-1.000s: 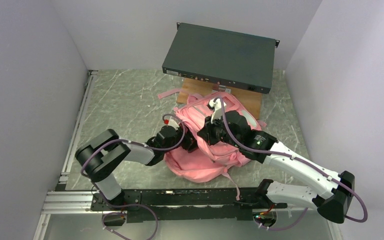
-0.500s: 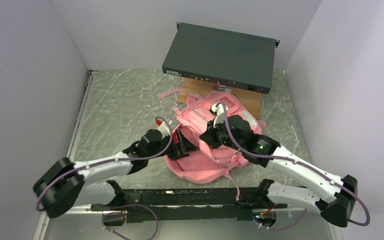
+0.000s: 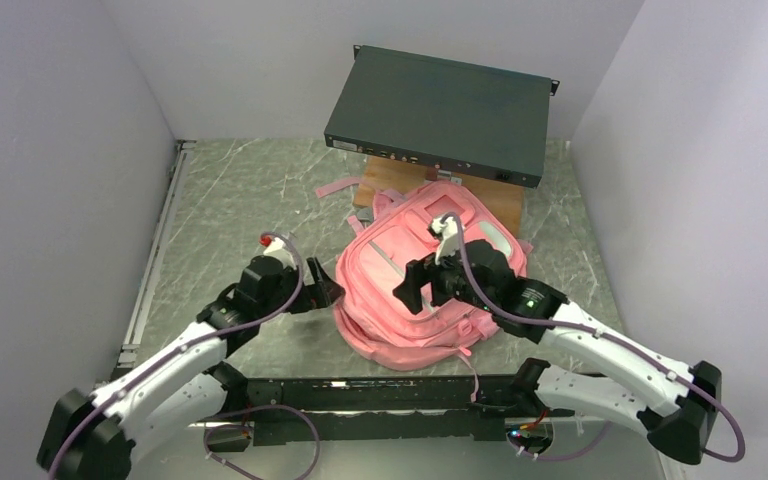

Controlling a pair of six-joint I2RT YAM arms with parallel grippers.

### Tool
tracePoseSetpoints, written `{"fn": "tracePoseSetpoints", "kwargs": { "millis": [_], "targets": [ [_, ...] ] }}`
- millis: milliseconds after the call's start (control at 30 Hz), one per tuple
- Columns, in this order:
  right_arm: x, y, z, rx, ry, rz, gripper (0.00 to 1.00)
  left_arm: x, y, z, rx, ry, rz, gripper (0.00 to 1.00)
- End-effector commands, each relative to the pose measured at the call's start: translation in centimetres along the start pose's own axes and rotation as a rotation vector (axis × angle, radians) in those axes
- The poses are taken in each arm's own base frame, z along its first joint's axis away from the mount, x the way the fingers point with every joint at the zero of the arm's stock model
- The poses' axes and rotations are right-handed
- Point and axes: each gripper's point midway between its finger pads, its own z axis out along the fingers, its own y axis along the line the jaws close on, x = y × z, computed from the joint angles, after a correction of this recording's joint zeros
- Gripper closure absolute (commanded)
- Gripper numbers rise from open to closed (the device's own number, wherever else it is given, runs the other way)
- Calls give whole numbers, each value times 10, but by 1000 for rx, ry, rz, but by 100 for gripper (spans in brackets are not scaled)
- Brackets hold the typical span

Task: Pack the student bag
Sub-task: Place the book in the student bag.

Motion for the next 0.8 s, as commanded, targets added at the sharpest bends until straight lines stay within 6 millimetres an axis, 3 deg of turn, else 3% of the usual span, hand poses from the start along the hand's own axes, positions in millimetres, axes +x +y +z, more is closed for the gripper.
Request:
{"fn": "tracePoseSetpoints", "kwargs": {
  "millis": [0, 167, 267, 333, 400, 433, 533, 633, 767],
  "targets": [
    [-28, -37, -29, 231, -137, 74, 5, 22, -7, 24, 97, 129, -2, 3],
    [-11, -111, -69, 626, -221, 249, 1, 35, -26, 39, 242, 190, -28, 26],
    [9, -138, -83, 719, -262, 359, 1, 38, -34, 40, 301, 207, -21, 46],
    [21, -148, -87, 737, -280, 423, 1, 40, -37, 40, 321, 224, -25, 63],
    [30, -157, -90, 755, -300, 475, 2, 42, -39, 39, 342, 232, -23, 93],
    [33, -160, -89, 756, -308, 489, 2, 42, -39, 38, 343, 230, -25, 100],
    [45, -167, -81, 744, -308, 533, 3, 44, -28, 30, 295, 202, -49, 100],
    [54, -163, -60, 656, -300, 582, 3, 42, -13, 10, 242, 118, -68, 100],
    [48, -119, -11, 310, -243, 508, 8, 32, 8, -20, 140, -3, -92, 100]
  ]
}}
